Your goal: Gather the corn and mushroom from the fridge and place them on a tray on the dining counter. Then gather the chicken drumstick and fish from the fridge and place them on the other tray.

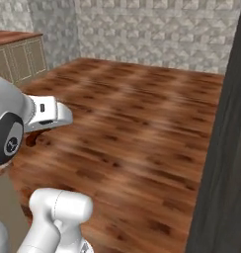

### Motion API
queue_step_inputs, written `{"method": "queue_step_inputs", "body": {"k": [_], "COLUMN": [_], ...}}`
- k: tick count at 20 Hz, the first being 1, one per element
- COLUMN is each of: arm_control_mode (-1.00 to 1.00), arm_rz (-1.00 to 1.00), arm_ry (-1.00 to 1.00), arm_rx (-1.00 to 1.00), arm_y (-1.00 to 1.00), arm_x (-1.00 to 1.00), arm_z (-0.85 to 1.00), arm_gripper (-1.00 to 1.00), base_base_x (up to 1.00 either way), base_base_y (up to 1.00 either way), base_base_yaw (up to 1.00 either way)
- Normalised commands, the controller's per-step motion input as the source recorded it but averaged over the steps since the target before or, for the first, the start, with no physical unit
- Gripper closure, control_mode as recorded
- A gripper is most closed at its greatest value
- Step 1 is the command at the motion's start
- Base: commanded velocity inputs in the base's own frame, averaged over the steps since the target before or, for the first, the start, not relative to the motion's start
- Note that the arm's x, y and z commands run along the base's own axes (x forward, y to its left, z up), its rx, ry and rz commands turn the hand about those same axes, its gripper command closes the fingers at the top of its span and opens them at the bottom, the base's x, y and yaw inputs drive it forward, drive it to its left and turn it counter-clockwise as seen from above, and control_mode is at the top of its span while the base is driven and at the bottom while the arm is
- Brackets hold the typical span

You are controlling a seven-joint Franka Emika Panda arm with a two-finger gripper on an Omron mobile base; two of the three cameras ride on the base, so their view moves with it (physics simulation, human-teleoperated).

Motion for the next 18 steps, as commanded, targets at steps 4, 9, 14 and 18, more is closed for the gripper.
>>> {"method": "queue_step_inputs", "body": {"k": [4, 9, 14, 18], "arm_control_mode": [1.0, 1.0, 1.0, 1.0], "arm_rz": [0.0, 0.0, 0.0, 0.0], "arm_ry": [0.0, 0.0, 0.0, 0.0], "arm_rx": [0.0, 0.0, 0.0, 0.0], "arm_y": [0.0, 0.0, 0.0, 0.0], "arm_x": [0.0, 0.0, 0.0, 0.0], "arm_z": [0.0, 0.0, 0.0, 0.0], "arm_gripper": [1.0, 1.0, 1.0, 1.0], "base_base_x": [0.86, 0.82, 0.92, 0.91], "base_base_y": [-0.07, -0.11, -0.27, -0.47], "base_base_yaw": [0.62, 0.64, 0.62, 0.65]}}
